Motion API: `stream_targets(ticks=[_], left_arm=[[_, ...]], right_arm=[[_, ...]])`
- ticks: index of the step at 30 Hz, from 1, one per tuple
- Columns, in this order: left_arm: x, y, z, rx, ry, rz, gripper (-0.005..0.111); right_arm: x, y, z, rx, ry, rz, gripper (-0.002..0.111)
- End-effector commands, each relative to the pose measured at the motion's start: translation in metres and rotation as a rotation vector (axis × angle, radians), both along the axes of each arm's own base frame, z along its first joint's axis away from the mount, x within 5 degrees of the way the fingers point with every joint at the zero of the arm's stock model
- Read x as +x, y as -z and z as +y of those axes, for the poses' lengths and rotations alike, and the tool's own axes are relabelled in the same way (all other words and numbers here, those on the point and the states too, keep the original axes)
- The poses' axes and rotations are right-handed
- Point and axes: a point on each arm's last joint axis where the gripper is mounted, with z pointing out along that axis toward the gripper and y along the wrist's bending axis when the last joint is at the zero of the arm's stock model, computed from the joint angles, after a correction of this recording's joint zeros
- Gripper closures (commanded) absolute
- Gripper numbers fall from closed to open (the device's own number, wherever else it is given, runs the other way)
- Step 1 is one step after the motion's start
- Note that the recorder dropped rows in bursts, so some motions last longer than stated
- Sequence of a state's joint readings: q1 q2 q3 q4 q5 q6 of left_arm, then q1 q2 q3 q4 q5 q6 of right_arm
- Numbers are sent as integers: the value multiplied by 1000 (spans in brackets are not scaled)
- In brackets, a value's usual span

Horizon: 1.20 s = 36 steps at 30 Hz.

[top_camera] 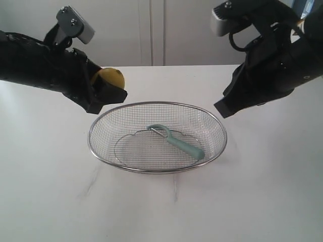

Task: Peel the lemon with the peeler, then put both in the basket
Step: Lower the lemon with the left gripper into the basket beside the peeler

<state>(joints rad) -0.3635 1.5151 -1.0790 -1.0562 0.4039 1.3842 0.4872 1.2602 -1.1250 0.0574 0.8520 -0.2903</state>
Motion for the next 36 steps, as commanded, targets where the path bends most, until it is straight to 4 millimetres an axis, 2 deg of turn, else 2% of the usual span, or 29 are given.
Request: stream_targets(ticks=[1, 7, 14, 18, 21, 27, 36], left_arm=[[3, 10, -7, -41, 2, 56, 107], [13, 28, -12, -56, -18, 126, 107], [25, 62, -17, -32, -35, 220, 107], [33, 76, -22, -103, -81, 284, 107], [35, 81, -27, -123, -62, 257, 107], [33, 88, -43, -44, 64, 126, 107], [39, 107, -50, 62, 45, 69, 107]], right_arm=[[-2, -5, -1, 12, 9, -22, 108], [-2, -3, -1, 38, 52, 12, 108], [-2, -4, -1, 40, 52, 9, 108], [-2, -4, -1, 42, 52, 5, 108], [-2, -4, -1, 42, 52, 5, 108], [-2, -4, -1, 42, 52, 5, 108], [-2, -4, -1, 42, 52, 5, 108]])
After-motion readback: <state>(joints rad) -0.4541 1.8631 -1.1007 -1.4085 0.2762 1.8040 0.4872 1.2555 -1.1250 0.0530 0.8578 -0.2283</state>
